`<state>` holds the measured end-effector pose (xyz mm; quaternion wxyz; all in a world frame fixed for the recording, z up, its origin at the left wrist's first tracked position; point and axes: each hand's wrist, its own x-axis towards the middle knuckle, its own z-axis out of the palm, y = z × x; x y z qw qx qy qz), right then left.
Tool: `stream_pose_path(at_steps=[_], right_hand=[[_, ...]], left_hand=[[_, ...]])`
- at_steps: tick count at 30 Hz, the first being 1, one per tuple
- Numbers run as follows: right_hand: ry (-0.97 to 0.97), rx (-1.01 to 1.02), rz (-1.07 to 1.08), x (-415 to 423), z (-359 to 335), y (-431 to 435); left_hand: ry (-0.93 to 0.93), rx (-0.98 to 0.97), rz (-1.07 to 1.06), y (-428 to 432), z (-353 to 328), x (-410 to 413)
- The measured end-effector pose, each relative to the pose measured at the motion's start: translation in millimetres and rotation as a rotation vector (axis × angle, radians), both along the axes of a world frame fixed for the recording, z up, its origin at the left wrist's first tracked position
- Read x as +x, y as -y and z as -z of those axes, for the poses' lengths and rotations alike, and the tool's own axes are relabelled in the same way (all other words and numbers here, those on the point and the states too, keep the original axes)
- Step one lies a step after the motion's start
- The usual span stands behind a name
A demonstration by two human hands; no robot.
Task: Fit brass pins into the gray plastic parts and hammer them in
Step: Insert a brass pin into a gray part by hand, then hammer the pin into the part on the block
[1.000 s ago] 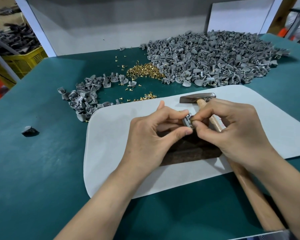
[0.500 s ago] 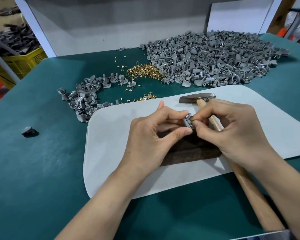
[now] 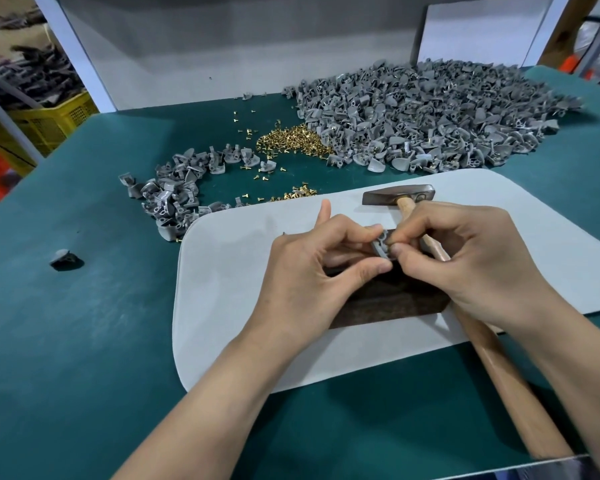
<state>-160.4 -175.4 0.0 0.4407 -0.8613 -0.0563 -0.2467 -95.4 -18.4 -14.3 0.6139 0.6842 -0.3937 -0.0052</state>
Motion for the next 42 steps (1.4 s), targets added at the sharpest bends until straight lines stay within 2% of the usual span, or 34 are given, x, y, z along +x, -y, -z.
stream_pose_path(at_steps=[7, 14, 16, 18, 20, 21, 23, 25, 28, 30, 34, 37, 42], right_hand=[[-0.040, 0.219, -0.026, -0.3, -3.8, -1.4], [-0.021, 0.215, 0.006, 1.0, -5.1, -2.7], [0.018, 0.220, 0.079, 2.6, -4.2, -0.1], [0.069, 0.215, 0.284, 6.0, -1.1, 7.5], [0.017, 0.099, 0.525, 8.9, 3.5, 21.2], [-0.090, 0.034, 0.601, 10.2, 6.9, 27.6], [-0.386, -0.066, 0.624, 14.0, 15.7, 37.6], [-0.577, -0.235, 0.611, 22.3, 16.7, 37.6], [-0.645, -0.468, 0.655, 38.5, 7.4, 34.1], [-0.672, -0.515, 0.642, 42.1, -3.8, 32.3], [-0.729, -0.008, 0.502, 38.3, -21.4, 38.7], [-0.686, 0.097, 0.460, 23.9, -36.3, 42.4], [-0.600, 0.279, 0.210, -4.0, -64.1, 13.8]], left_hand=[[-0.049, -0.074, 0.034, -1.9, 0.5, 1.0], [-0.099, -0.095, 0.052, -4.3, -1.0, 3.0], [-0.099, -0.099, 0.032, -3.5, 0.3, 3.6], [-0.092, -0.074, -0.019, -3.8, 1.5, 5.5], [-0.098, -0.029, -0.081, -4.2, 2.8, 9.2], [-0.112, -0.003, -0.111, -4.2, 4.0, 11.3], [-0.153, 0.045, -0.156, -5.1, 5.3, 14.2], [-0.188, 0.066, -0.164, -5.2, 6.3, 15.2], [-0.200, 0.102, -0.170, -6.3, 6.3, 15.5], [-0.193, 0.127, -0.175, -6.7, 5.0, 14.4], [-0.178, 0.176, -0.198, -7.8, 2.1, 12.2], [-0.201, 0.173, -0.213, -8.9, 2.0, 12.4], [-0.221, 0.179, -0.223, -9.1, 3.4, 14.8]])
